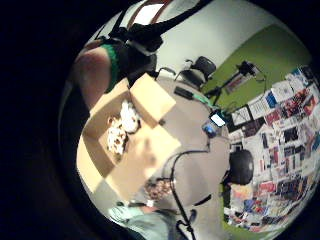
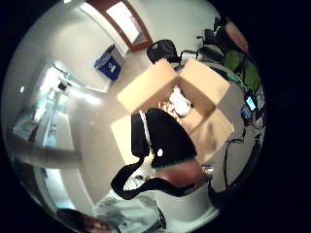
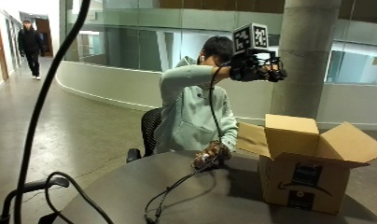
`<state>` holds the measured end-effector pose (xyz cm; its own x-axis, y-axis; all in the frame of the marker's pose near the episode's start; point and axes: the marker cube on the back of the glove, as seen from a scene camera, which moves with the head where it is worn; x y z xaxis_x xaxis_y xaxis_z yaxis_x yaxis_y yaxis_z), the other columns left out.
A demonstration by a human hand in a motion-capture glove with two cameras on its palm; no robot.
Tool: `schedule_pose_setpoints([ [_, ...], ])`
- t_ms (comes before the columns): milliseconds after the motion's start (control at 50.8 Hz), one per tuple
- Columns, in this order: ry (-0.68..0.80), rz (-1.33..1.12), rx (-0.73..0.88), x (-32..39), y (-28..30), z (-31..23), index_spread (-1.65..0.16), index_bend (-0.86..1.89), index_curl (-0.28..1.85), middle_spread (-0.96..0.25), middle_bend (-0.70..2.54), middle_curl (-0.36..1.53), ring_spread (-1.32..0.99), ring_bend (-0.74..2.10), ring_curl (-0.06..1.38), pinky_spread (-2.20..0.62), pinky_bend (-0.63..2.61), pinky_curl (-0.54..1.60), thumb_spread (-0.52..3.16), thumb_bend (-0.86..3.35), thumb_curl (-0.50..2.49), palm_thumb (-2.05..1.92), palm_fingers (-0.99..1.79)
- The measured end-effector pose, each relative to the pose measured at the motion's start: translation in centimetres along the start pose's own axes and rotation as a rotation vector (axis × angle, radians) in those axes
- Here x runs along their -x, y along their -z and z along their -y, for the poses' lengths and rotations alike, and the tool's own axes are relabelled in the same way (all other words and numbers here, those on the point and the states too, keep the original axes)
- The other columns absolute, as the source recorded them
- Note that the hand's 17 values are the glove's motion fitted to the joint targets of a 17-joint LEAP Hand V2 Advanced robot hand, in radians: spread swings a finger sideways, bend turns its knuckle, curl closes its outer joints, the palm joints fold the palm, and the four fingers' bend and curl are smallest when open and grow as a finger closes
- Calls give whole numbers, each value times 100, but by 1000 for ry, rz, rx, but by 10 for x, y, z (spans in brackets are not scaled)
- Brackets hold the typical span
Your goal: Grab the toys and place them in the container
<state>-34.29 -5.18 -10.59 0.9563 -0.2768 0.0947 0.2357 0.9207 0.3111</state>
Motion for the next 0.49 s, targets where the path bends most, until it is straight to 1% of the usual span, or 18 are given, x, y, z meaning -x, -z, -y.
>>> schedule_pose_setpoints([
  [177, 144, 52, 87, -52, -26, -63, -20, 26, 73, -4, 48, 48, -10, 71, 26, 3, 74, 34, 129, -4, 27, -5, 14],
  [256, 204, 94, 130, -61, -40, -102, -20, 26, 72, -4, 47, 48, -10, 69, 25, 3, 72, 33, 130, -4, 26, -5, 14],
  [374, 337, 149, 208, -76, -76, -158, -21, 26, 70, -5, 47, 47, -11, 68, 24, 3, 69, 33, 132, -3, 25, -4, 15],
  [492, 428, 129, 352, -106, -123, -179, -22, 26, 69, -5, 45, 46, -11, 67, 24, 2, 67, 32, 134, -3, 24, -4, 17],
])
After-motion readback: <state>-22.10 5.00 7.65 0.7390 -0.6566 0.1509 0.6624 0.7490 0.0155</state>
